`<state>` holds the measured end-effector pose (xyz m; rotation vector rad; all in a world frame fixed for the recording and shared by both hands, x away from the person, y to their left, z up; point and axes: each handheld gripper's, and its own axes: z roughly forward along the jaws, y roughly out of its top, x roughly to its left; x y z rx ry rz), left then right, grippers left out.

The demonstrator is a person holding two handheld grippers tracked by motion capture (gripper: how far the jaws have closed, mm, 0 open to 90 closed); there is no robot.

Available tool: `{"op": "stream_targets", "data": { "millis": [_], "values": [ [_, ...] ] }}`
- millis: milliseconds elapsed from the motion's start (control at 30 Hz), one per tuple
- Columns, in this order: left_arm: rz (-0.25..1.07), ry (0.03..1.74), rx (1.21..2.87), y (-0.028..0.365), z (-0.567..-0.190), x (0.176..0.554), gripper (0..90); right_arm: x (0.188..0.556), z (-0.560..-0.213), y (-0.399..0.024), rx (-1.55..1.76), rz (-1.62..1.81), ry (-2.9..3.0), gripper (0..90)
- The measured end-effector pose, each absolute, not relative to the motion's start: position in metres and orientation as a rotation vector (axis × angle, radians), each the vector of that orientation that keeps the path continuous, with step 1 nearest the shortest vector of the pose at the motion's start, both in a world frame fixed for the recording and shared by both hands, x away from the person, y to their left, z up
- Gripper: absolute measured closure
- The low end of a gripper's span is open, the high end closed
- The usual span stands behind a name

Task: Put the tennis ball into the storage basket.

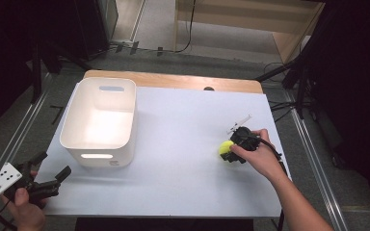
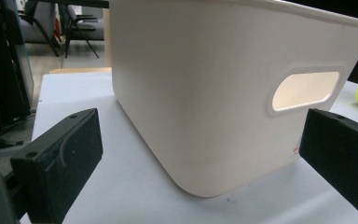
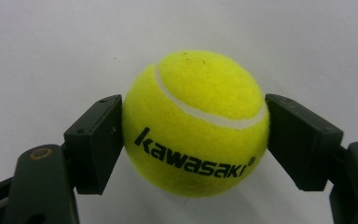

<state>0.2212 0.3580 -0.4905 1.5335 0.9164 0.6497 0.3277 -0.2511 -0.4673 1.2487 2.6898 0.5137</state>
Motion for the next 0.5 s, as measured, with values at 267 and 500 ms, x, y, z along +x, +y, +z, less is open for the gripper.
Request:
{"op": "stream_targets", "data": {
  "millis": [267,500],
  "values": [
    [0.651,0.917,1.535,0.3580,-0.4905,0.2212,0.0,0.3291,-0.4685,-0.2488,1.264,0.495,2.694,21.5],
    [0.650,0.914,1.535,0.3580,-0.4904,0.2212,0.0,0.3306,-0.4711,-0.2451,1.252,0.482,2.706,21.3]
  ]
}}
